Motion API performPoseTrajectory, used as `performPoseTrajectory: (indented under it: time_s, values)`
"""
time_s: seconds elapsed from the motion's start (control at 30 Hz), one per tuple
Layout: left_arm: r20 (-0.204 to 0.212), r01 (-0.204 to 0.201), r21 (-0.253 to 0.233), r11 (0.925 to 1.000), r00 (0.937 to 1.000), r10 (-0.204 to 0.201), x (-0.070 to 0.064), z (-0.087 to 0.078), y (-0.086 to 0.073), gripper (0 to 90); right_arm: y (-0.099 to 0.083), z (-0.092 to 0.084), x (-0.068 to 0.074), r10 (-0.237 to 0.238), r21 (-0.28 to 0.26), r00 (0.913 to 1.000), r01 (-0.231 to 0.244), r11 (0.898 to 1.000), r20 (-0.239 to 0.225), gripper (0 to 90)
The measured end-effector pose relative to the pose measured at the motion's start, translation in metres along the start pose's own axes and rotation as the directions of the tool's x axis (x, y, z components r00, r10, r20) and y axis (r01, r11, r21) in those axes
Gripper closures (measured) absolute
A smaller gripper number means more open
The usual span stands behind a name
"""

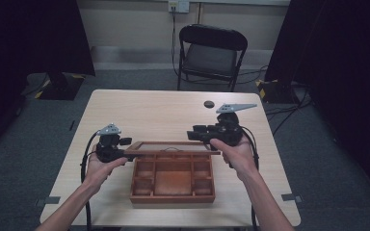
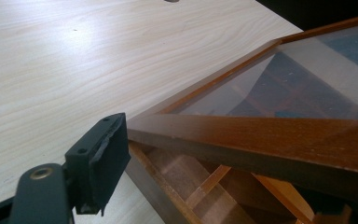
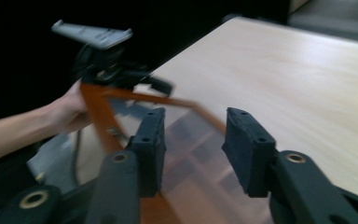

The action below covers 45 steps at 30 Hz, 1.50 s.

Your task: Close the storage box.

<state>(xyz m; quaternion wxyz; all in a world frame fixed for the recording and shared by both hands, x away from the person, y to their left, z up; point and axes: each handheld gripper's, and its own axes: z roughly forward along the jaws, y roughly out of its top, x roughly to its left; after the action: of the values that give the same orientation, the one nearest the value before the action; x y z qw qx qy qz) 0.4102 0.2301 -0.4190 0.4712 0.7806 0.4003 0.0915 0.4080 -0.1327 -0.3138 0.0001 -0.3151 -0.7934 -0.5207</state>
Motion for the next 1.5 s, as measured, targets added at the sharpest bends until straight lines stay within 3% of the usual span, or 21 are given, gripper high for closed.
performPoseTrajectory:
  time_s: [0.03,0.1,0.2,0.47,0.93,1.03,1.07,1.5]
  values:
    - [-0.003,0.001,0.0,1.0,1.0,-0.001,0.0,0.0,0.0,19.9,0.001,0.004,0.003,-0.008,0.013,0.9999,0.008,1.0,-0.013,63.3]
    - [0.0,-0.008,-0.002,1.0,1.0,0.008,0.0,0.0,-0.002,21.2,0.003,0.016,0.01,-0.002,0.029,0.9953,0.005,1.0,-0.097,66.5]
    - [0.003,-0.015,0.004,0.9999,0.9999,0.015,-0.001,-0.001,-0.003,21.0,0.004,0.023,0.018,-0.028,0.06,0.9942,0.034,0.998,-0.104,69.3]
    - [0.022,-0.02,-0.003,0.9998,0.9996,0.02,-0.003,-0.006,-0.004,21.2,-0.001,0.035,0.024,-0.031,0.122,0.9869,0.05,0.991,-0.158,75.4]
    - [0.044,-0.021,-0.01,0.9997,0.9988,0.022,-0.003,-0.006,-0.007,19.3,-0.006,0.045,0.022,0.032,0.189,0.9807,0.005,0.982,-0.193,81.2]
    - [0.045,-0.02,-0.007,0.9998,0.9988,0.021,-0.002,-0.006,-0.008,19.2,-0.007,0.045,0.022,0.028,0.195,0.9804,0.011,0.981,-0.195,81.6]
    - [0.05,0.001,-0.008,1.0,0.9987,-0.001,-0.001,-0.005,-0.009,19.1,-0.007,0.045,0.022,0.033,0.191,0.9799,0.006,0.982,-0.197,81.5]
    - [0.038,0.005,0.012,0.9999,0.9993,-0.006,0.004,-0.002,-0.01,19.5,-0.009,0.045,0.023,-0.005,0.185,0.9824,0.04,0.982,-0.187,82.0]
